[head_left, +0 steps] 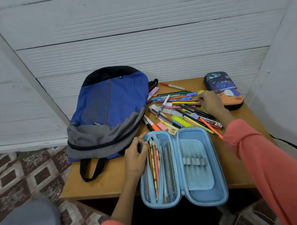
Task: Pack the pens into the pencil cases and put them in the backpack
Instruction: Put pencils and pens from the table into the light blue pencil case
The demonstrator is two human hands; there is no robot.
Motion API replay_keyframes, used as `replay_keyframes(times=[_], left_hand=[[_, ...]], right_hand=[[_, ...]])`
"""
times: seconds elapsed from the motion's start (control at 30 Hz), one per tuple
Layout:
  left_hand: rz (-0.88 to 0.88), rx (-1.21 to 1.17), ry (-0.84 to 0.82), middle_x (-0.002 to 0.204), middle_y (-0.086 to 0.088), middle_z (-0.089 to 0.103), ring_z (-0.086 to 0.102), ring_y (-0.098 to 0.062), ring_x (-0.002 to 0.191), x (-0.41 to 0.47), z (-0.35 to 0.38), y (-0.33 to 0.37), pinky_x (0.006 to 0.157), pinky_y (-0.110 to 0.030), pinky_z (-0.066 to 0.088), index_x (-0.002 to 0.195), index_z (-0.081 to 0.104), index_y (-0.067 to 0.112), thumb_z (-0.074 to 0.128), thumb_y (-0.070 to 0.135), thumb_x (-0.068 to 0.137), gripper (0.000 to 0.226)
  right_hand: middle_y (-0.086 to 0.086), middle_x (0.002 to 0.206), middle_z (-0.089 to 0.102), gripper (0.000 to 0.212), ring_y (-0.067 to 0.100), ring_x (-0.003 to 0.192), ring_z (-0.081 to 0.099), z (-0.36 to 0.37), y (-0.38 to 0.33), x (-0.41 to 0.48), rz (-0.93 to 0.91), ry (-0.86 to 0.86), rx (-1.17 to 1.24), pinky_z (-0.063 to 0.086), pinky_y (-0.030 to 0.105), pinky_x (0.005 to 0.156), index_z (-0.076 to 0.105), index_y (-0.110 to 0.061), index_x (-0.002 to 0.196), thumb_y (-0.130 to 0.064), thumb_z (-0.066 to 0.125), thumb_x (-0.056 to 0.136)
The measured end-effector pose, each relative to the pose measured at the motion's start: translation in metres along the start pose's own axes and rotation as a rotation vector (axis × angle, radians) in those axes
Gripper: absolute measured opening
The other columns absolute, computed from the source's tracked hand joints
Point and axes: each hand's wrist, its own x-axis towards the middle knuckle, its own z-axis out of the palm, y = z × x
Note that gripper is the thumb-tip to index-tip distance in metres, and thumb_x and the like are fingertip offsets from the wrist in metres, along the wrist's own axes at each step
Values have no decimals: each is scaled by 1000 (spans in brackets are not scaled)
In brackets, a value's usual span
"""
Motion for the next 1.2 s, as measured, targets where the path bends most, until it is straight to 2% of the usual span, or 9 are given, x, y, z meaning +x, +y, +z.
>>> replay_keyframes(times=[0.1,0.3,0.5,0.63,0.77,0.83,0.97,1.1,1.2], left_hand=[[12,18,7,125,22,61,41,-4,53,0,0,2,53,-20,41,78,47,9,55,14,96,20],[2,10,-2,124,22,62,52,-6,77,0,0,-3,65,-16,45,79,47,9,55,16,96,20],[-3,16,-15,126,21,59,57,6,75,0,0,0,71,-22,48,77,46,11,55,15,96,21],[3,31,-10,127,20,60,53,-2,73,1,0,-1,69,-28,48,77,46,11,55,17,95,21],[11,45,-3,130,17,61,55,-10,64,0,0,-1,66,-32,49,76,45,14,55,18,95,21],[9,45,-4,129,18,61,62,-16,71,0,-1,-1,69,-35,50,77,46,15,55,18,95,21],[7,35,-8,130,14,61,63,6,89,0,-1,-1,74,-26,49,76,47,16,56,17,95,20],[14,47,-4,131,14,61,61,3,74,0,0,-3,67,-26,46,74,45,22,56,18,95,23],[14,48,1,131,14,61,65,0,82,1,0,-4,73,-34,51,75,46,20,56,19,95,22]], right_hand=[[19,105,68,22,35,96,61,-4,-3,-5,3,-1,48,48,38,78,70,-4,110,-13,62,91],[15,89,68,22,23,76,56,-23,-10,-27,-2,-50,200,34,25,62,71,-1,109,-9,64,90],[13,83,66,24,8,58,54,-43,-7,-52,-60,-52,450,37,4,51,71,-7,111,-3,65,89],[10,72,63,20,-2,46,52,-51,-9,-63,-15,-63,651,37,6,48,72,-8,107,-3,64,89],[5,81,65,15,6,48,51,-62,-20,-73,7,-12,895,41,11,48,70,-7,96,3,66,85],[1,78,63,15,10,53,50,-66,-25,-75,19,-10,960,40,13,46,69,-6,98,2,65,86],[0,77,63,14,12,58,52,-69,-36,-74,58,-11,1124,34,16,42,68,-6,102,-2,64,88],[0,79,66,12,11,55,57,-70,-55,-74,111,-33,1228,40,16,43,64,-7,102,-7,64,90],[1,75,65,9,9,51,56,-64,-74,-78,141,-99,1297,45,15,45,62,-7,100,-7,63,91]])
